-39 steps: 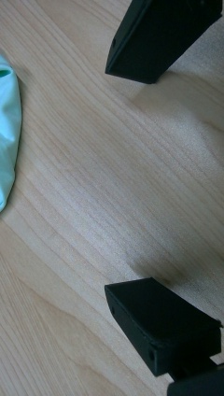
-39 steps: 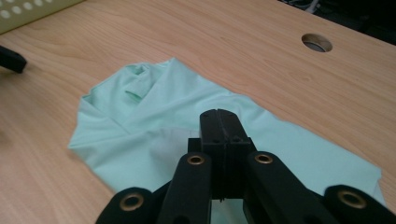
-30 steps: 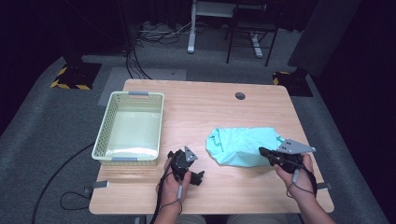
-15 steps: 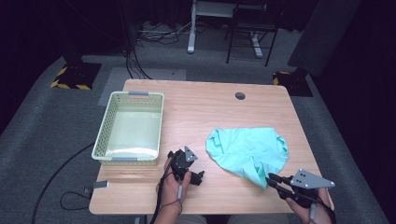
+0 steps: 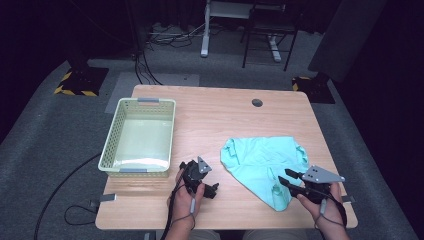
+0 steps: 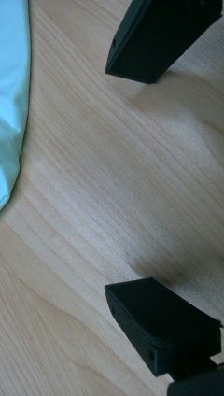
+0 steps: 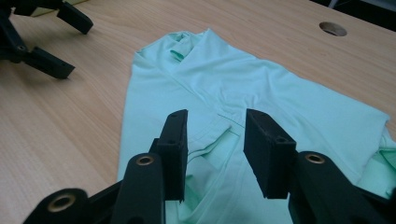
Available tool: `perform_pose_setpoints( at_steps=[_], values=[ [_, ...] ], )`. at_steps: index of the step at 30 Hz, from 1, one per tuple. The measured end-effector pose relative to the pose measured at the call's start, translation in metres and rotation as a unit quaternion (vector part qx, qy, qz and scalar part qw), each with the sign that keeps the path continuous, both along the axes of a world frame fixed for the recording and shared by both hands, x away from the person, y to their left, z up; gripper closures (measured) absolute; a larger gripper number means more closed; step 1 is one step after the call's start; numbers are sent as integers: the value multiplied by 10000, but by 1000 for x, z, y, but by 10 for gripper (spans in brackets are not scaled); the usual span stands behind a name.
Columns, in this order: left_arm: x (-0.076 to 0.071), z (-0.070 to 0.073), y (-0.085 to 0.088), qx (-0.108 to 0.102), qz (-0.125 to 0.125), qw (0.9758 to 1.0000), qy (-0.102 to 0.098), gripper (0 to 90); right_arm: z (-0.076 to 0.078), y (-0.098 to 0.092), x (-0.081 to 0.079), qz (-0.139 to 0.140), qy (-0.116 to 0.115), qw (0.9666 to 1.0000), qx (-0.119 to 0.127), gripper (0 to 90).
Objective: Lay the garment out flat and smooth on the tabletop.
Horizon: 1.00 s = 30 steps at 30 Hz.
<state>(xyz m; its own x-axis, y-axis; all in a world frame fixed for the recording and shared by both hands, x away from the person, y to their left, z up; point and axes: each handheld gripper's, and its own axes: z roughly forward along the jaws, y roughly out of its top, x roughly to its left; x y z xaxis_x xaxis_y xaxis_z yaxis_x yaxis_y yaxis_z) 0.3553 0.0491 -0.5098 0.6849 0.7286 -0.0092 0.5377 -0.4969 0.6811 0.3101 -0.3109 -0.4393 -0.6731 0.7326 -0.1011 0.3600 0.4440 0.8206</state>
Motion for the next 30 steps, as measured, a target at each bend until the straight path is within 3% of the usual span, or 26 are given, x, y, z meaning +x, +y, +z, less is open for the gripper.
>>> perform_pose_setpoints(
  at_steps=[15,24,29,30],
  values=[
    [0,0,0,7,17,10000,-5,1,-28,18,48,-5,417,9990,-146,507],
    [-1,0,2,0,96,10000,-14,1,-46,29,63,67,697,9971,-290,485],
    [-1,0,2,-2,117,9999,-15,1,-57,32,68,181,984,9941,-413,618],
    [-1,0,2,-2,121,9999,-8,1,-58,32,68,185,1036,9940,-285,695]
  ],
)
